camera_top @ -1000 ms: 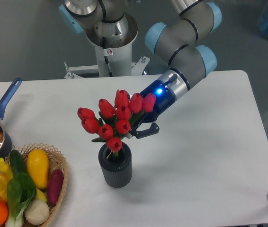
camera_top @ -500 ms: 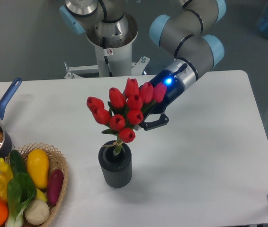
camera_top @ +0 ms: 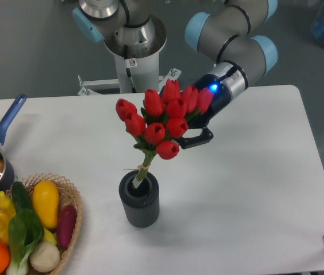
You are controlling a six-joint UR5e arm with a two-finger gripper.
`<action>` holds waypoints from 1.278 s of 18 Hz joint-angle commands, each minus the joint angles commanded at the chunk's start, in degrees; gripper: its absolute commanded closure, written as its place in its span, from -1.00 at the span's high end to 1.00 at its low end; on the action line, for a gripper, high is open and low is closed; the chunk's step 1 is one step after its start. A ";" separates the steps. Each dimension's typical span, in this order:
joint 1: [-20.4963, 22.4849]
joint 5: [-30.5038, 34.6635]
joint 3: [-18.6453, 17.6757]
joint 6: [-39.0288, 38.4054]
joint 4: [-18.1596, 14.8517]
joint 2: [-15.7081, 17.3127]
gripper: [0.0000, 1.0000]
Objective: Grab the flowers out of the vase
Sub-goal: 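Lift the gripped tulips straight up out of the grey vase, then hold the tulip bouquet raised above the vase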
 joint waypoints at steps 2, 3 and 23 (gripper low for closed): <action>0.79 -0.35 0.53 -1.32 0.00 0.18 -0.17; 0.97 -0.36 1.05 -2.02 0.00 0.18 -0.17; 4.92 0.17 5.98 -6.07 0.18 0.00 -0.17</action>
